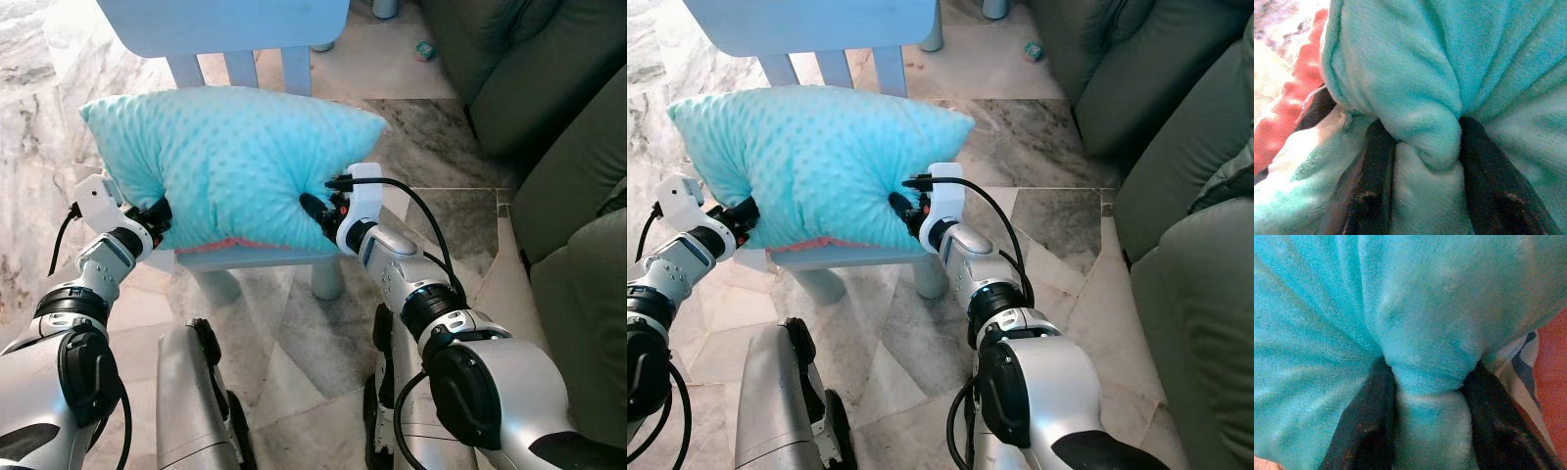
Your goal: Move the pillow to the sofa
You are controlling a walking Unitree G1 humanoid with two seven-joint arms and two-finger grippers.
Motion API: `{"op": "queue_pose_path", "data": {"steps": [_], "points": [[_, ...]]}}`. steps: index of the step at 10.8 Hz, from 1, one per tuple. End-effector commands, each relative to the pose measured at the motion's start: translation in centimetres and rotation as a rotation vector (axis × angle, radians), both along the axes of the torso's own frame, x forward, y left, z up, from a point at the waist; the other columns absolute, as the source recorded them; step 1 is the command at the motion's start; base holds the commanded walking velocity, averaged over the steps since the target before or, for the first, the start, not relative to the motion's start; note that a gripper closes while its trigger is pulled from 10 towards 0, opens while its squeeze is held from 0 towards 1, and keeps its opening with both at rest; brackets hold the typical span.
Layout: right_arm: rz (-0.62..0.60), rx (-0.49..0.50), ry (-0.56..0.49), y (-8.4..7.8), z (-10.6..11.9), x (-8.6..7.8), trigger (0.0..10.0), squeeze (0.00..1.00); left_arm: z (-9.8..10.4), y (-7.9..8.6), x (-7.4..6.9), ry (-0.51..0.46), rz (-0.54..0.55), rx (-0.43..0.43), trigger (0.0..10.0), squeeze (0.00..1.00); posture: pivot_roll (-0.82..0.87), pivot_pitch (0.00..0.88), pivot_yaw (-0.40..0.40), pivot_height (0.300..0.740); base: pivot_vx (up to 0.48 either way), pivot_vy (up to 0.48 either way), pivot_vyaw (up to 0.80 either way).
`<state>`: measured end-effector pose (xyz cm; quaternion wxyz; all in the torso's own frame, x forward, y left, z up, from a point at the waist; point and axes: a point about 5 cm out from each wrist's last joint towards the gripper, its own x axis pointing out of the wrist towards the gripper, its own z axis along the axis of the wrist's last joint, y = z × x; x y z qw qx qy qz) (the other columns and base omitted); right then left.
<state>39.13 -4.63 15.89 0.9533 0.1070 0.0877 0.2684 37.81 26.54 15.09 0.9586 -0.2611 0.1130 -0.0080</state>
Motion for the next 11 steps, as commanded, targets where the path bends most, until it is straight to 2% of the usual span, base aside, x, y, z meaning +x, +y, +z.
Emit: {"op": "queue_pose_path", "data": {"steps": [1, 3, 6, 7, 9, 11], "points": [[0.037, 0.007, 0.073, 1.0, -1.7, -0.9, 0.0, 0.00, -1.7, 0.6, -0.9, 0.070, 0.011, 0.019, 0.0, 0.00, -0.05, 0.444, 0.021, 0.485, 0.000, 0.000, 0.00], [0.029, 0.020, 0.056, 1.0, -1.3, -0.7, 0.0, 0.00, -1.8, 0.6, -0.9, 0.072, 0.017, 0.027, 0.0, 0.00, -0.05, 0.445, 0.019, 0.485, 0.000, 0.000, 0.00], [0.002, 0.053, 0.007, 0.7, -0.3, -0.3, 0.0, 0.00, -0.8, 0.6, -0.5, 0.017, 0.036, 0.109, 0.0, 0.00, -0.05, 0.424, 0.023, 0.485, 0.000, 0.000, 0.00], [-0.006, 0.065, 0.000, 0.5, -0.3, -0.3, 0.0, 0.00, -0.7, 0.6, -0.4, -0.005, 0.059, 0.111, 0.0, 0.00, -0.05, 0.401, 0.024, 0.485, 0.000, 0.000, 0.00], [-0.009, 0.063, -0.049, 0.2, 0.0, -0.3, 0.0, 0.00, -0.9, 0.6, -0.7, -0.065, 0.128, 0.175, 0.0, 0.00, -0.06, 0.343, 0.022, 0.485, 0.000, 0.000, 0.00], [-0.015, 0.069, -0.074, -0.1, 0.0, -0.3, 0.0, 0.00, -1.0, 0.0, -1.5, -0.126, 0.147, 0.214, 0.0, 0.00, -0.05, 0.286, 0.021, 0.485, 0.000, 0.000, 0.00]]}}
